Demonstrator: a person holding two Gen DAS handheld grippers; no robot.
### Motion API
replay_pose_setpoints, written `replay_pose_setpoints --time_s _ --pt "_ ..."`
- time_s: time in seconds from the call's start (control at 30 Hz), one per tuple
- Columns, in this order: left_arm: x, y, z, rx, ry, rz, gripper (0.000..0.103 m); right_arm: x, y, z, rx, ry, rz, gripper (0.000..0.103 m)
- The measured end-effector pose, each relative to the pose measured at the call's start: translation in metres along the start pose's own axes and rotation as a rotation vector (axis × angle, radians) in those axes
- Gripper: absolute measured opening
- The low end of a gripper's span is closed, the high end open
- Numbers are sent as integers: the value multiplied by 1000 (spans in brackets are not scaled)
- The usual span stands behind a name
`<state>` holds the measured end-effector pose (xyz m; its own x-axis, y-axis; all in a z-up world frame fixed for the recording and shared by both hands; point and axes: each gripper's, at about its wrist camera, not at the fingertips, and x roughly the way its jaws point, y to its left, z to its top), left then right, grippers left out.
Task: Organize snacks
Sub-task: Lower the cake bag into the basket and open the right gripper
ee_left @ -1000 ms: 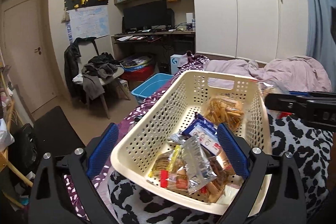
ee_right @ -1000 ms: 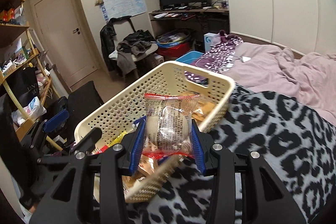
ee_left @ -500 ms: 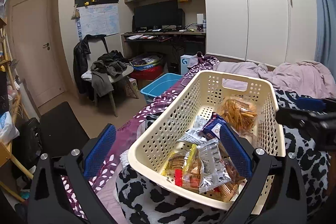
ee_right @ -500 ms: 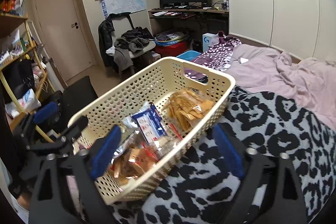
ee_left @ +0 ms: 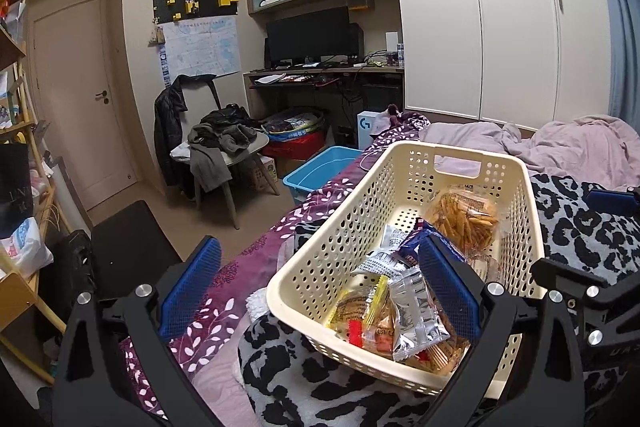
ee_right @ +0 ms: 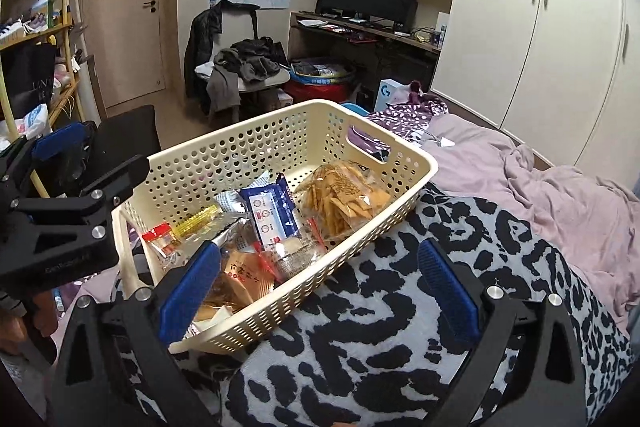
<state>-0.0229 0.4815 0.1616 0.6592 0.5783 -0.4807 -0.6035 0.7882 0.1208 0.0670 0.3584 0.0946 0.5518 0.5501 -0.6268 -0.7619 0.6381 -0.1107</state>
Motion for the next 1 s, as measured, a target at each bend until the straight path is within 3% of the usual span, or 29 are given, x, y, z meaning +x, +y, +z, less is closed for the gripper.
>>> replay_pose_setpoints --time_s 0.83,1.0 --pt "-5 -2 -4 24 13 22 100 -9 20 -5 -85 -15 20 98" --pt "-11 -6 -5 24 8 14 100 -18 17 -10 -83 -19 -19 98"
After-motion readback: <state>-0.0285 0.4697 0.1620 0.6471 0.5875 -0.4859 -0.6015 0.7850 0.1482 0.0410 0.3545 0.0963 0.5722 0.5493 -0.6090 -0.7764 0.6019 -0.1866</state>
